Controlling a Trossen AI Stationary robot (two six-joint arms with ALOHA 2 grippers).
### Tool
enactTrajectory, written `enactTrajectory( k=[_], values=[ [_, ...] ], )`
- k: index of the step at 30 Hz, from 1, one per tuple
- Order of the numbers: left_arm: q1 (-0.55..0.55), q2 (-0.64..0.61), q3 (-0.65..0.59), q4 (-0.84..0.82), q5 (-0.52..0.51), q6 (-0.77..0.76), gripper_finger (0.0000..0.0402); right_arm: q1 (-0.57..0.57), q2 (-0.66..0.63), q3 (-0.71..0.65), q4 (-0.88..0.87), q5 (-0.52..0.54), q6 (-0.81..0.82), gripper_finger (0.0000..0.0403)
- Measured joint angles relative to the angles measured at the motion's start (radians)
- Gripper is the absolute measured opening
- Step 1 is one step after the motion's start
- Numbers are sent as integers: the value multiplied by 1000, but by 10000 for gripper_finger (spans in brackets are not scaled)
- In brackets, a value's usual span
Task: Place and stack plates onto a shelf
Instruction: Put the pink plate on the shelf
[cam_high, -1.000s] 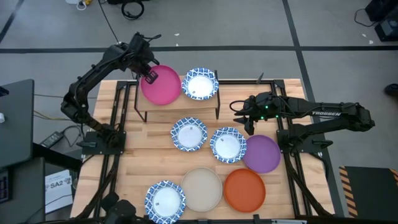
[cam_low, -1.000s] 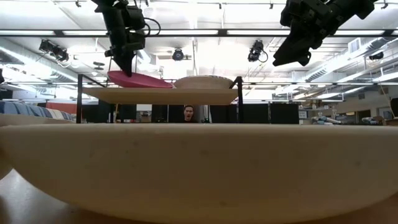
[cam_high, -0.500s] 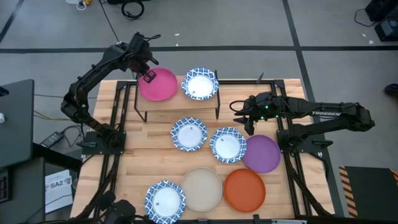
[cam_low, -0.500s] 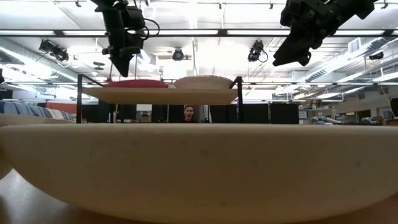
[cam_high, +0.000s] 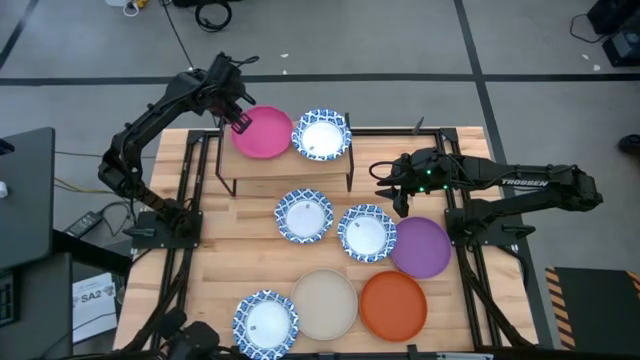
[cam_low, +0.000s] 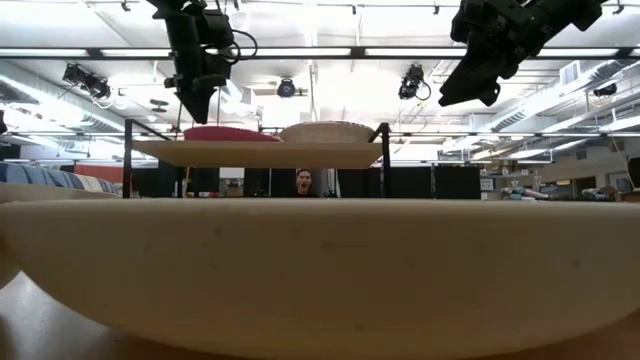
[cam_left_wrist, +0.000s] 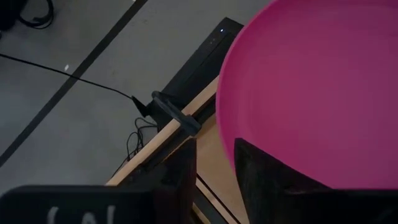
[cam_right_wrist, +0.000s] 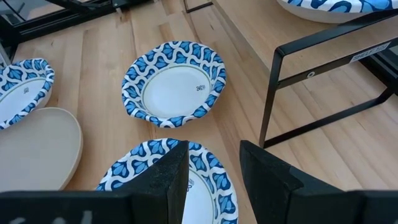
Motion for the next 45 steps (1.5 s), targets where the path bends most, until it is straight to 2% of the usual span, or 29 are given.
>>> enactTrajectory(
  k=[7,13,18,31,45],
  values=[
    [0,0,0,0,5,-9,128,0,0,0,0,0,0,149],
    [-20,0,-5,-6,63,-13,128,0,0,0,0,0,0,149],
    [-74,0,-47,-30,101,-8,128,0,0,0,0,0,0,149],
    [-268,0,-111,-49,103,-7,128,0,0,0,0,0,0,149],
    [-356,0,-111,-60,100,-8,128,0,0,0,0,0,0,149]
  ],
)
